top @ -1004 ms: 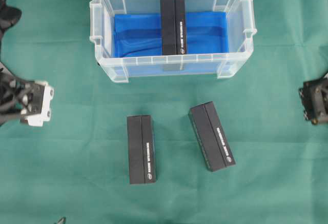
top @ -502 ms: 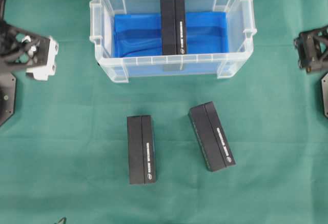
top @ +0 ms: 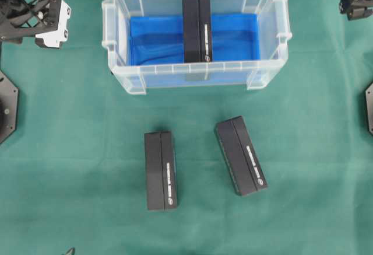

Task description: Take the box out of the case with both arms.

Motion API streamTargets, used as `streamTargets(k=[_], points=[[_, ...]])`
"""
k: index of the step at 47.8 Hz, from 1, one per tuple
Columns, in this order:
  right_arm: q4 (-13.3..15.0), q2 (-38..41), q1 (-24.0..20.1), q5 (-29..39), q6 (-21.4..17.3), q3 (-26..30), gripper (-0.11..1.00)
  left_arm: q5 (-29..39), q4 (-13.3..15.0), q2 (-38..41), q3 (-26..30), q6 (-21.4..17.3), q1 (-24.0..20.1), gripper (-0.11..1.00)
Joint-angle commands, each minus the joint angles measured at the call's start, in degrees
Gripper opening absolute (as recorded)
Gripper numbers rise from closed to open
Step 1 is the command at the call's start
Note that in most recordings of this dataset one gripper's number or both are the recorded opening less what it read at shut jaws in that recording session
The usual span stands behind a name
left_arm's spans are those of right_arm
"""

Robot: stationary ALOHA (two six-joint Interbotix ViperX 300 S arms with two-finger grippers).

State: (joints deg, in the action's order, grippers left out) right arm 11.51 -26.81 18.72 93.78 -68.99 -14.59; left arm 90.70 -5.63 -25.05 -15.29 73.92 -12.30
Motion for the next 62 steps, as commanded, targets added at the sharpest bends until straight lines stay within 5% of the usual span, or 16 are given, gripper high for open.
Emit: streamTargets(k=[1, 62], points=[[-0.1, -0.2, 0.2, -0.4, 0.2, 0.6, 0.93, -0.2, -0.3, -0.3, 0.5, -0.3, -0.8, 0.88], [-1.6, -0.2, 0.1, -0.3, -0.1, 0.6, 0.93, -1.0, 0.0, -0.3, 0.4, -0.2, -1.1, 0.88]])
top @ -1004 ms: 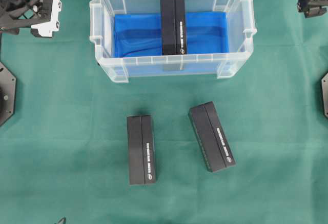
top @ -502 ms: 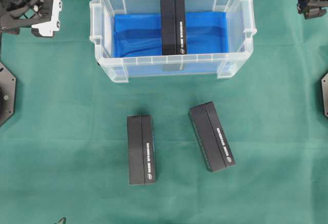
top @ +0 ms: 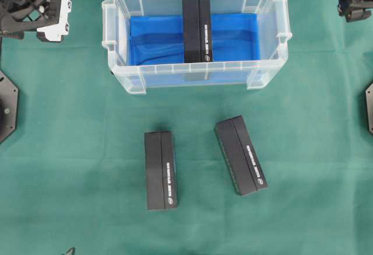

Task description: Take the box out of the case with both arms.

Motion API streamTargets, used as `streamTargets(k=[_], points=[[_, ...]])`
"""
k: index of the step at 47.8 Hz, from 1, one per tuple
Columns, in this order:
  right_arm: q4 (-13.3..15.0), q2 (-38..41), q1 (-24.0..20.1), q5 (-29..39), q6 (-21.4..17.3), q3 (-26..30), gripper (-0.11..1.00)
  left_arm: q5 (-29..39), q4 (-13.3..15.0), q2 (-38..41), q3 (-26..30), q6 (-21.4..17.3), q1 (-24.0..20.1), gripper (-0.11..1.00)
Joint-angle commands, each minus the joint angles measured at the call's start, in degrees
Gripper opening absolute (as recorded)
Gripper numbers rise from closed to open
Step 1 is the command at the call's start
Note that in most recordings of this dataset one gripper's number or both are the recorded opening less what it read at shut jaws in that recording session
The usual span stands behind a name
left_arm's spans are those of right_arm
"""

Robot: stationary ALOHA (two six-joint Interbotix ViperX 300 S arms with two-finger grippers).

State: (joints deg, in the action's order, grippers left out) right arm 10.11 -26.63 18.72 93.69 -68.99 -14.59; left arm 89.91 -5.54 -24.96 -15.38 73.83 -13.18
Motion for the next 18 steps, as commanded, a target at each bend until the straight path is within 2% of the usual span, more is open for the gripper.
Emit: streamTargets(k=[1, 18], points=[[-0.2, -0.4, 0.2, -0.2, -0.1, 0.6, 0.93, -0.2, -0.1, -0.4, 0.5, -0.1, -0.2, 0.88], [-0.4, -0.3, 0.2, -0.3, -0.2, 0.7, 0.93, -0.2, -0.1, -0.4, 0.5, -0.3, -0.2, 0.88]])
